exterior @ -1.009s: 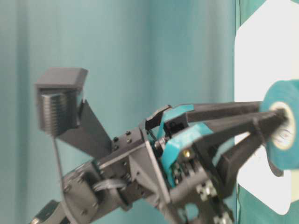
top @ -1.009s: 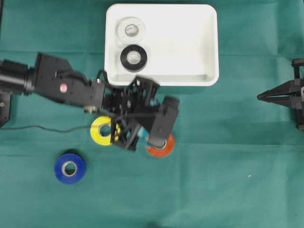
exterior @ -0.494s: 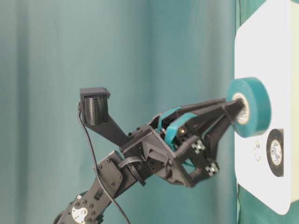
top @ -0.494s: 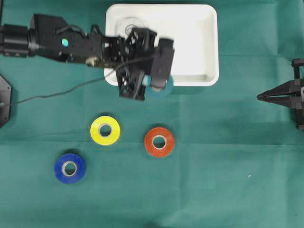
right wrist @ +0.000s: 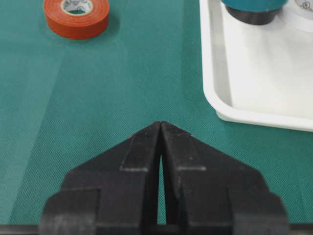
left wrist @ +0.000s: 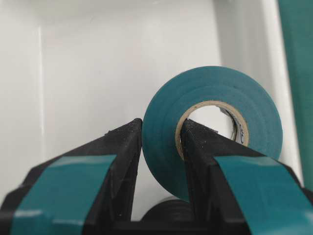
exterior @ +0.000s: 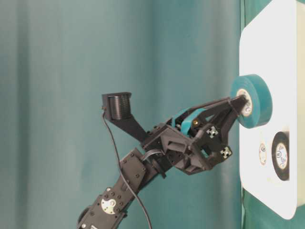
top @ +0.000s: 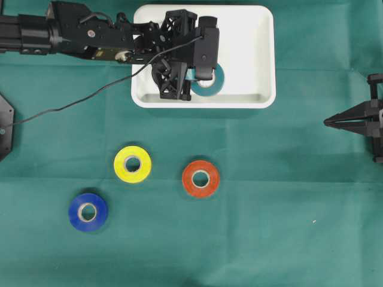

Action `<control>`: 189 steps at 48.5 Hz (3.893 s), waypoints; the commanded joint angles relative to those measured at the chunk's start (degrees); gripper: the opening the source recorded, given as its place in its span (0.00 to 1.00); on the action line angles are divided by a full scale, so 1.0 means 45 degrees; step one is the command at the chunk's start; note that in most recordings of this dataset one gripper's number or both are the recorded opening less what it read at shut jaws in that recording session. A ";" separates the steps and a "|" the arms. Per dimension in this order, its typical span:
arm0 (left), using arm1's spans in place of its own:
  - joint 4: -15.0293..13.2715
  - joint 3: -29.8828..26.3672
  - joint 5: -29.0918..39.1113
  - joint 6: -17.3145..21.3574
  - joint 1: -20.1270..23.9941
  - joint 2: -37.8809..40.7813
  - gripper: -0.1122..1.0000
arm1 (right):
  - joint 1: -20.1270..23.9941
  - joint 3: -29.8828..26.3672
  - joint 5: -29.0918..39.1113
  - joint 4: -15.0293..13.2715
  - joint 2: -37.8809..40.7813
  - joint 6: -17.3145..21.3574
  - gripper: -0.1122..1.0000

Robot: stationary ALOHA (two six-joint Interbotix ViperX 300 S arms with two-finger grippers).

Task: Put the tape into the white case with the left arm.
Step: 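Lift the teal tape roll and carry it into the white tray, then lower the teal roll into the tray and open the left gripper, then withdraw the left gripper to the left side of the table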

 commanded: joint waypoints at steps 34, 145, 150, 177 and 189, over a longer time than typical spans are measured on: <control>0.0000 -0.0313 -0.0137 -0.0059 0.0000 -0.0039 0.94 | 0.0000 -0.0117 -0.0137 -0.0020 0.0078 0.0020 0.02; -0.0098 1.0020 -0.0801 -0.2656 -0.3477 -1.0840 0.92 | 0.0000 -0.0078 -0.0137 -0.0098 -0.0117 0.0000 0.02; -0.0078 1.0020 -0.0781 -0.2715 -0.4141 -1.0723 0.92 | 0.0000 -0.0078 -0.0137 -0.0098 -0.0117 0.0000 0.02; -0.0078 0.9980 -0.0879 -0.3281 -0.4746 -1.0684 0.92 | 0.0000 -0.0078 -0.0137 -0.0098 -0.0117 0.0000 0.02; -0.0078 0.9648 -0.1230 -0.3281 -0.4746 -1.0000 0.92 | -0.0020 -0.0059 -0.0137 -0.0098 -0.0117 0.0000 0.02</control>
